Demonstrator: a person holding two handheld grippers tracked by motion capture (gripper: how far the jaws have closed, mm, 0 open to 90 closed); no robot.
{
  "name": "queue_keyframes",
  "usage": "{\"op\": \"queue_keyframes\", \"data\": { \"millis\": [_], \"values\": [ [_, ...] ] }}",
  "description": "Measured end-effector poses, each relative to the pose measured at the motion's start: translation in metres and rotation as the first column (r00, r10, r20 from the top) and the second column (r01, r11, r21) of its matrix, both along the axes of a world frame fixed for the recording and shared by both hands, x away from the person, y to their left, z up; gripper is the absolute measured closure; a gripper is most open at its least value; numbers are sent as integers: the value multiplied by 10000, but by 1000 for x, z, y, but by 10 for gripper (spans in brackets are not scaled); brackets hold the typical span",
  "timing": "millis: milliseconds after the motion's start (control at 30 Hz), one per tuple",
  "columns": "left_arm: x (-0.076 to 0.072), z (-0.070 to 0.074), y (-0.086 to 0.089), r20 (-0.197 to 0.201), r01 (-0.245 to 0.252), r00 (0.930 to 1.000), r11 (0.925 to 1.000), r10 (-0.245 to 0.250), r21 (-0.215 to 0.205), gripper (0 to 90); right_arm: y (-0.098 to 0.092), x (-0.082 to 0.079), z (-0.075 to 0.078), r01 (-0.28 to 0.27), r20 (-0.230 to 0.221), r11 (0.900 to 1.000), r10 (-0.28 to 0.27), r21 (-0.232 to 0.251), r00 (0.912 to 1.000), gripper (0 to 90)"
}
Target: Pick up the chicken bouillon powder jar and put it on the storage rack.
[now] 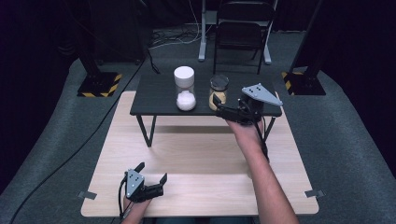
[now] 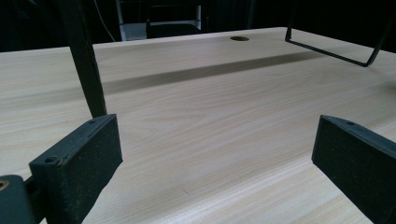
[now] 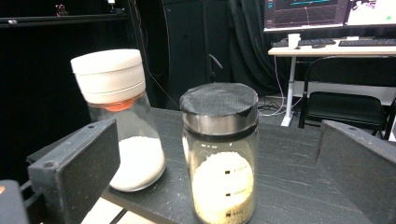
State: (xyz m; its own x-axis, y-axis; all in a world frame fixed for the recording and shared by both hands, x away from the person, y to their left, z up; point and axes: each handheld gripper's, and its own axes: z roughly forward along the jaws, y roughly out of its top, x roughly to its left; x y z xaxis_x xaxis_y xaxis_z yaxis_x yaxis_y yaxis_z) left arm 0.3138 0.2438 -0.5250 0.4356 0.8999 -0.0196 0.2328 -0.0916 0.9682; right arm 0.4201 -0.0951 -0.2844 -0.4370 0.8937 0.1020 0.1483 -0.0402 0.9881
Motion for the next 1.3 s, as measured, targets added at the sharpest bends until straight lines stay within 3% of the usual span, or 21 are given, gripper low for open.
{"op": "queue_keyframes", "data": {
  "millis": [500,800,1300],
  "values": [
    [-1,0,-1,93,12,10000,10000,-13,30,12,2,-26,-7,-408,12,9992,408,45,9992,0],
    [-1,0,-1,143,9,9999,10000,-10,77,12,0,-38,-8,-577,247,9983,575,90,9980,0],
    [-1,0,-2,123,-28,9999,10000,26,95,12,-19,-57,-19,-629,289,9975,619,331,9977,0]
  ]
}}
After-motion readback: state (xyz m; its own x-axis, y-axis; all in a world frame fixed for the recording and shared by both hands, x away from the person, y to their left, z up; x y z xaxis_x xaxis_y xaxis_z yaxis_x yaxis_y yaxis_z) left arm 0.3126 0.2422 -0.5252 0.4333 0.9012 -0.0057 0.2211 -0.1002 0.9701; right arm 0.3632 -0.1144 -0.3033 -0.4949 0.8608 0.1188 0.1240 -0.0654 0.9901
